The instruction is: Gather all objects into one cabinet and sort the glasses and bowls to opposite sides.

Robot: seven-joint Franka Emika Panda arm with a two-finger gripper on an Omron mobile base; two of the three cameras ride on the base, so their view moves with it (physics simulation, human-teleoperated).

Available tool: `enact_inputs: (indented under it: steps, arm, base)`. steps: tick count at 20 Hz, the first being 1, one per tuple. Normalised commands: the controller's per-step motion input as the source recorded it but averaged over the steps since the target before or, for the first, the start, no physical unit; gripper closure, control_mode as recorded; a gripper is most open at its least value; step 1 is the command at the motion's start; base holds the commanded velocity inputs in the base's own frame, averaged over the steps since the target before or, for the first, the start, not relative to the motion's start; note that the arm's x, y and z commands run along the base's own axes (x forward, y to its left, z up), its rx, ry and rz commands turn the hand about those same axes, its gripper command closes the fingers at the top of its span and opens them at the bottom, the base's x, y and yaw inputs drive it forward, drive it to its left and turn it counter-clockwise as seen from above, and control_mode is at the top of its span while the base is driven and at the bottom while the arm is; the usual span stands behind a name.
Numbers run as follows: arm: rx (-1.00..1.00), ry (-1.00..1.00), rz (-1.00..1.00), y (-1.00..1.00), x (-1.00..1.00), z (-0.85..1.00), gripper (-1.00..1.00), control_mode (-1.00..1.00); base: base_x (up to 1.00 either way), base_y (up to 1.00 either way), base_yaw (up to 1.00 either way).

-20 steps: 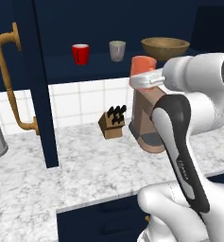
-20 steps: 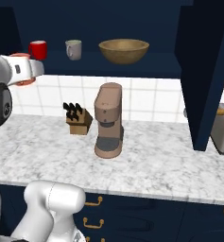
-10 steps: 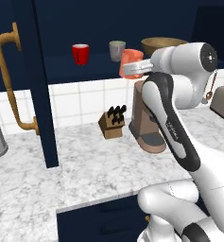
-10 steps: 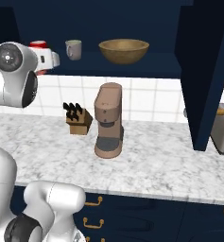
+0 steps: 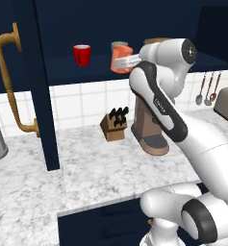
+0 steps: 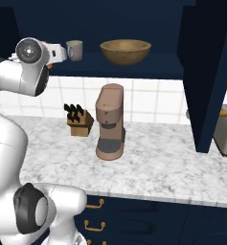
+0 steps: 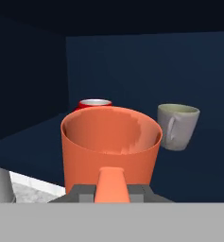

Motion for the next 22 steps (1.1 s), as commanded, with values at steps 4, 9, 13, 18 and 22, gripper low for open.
enact_inputs:
  steps: [4, 9, 13, 18, 22]
  arm:
    - [0.0, -0.01, 0.0, 0.09, 0.6, -0.07, 1.0, -1.0]
    - [-0.01, -0.02, 0.0, 0.0, 0.53, -0.17, 1.0, -1.0]
    - [-0.04, -0.03, 0.0, 0.01, 0.33, -0.1, 1.0, -1.0]
    - [-0.07, -0.03, 0.0, 0.1, 0.19, -0.01, 1.0, -1.0]
    - [-0.06, 0.0, 0.0, 0.15, 0.28, 0.0, 1.0, -1.0]
  base:
    - [0.0, 0.0, 0.0]
    - [0.0, 0.0, 0.0]
    - [0.0, 0.0, 0.0]
    - [0.0, 0.0, 0.0]
    - [0.0, 0.0, 0.0]
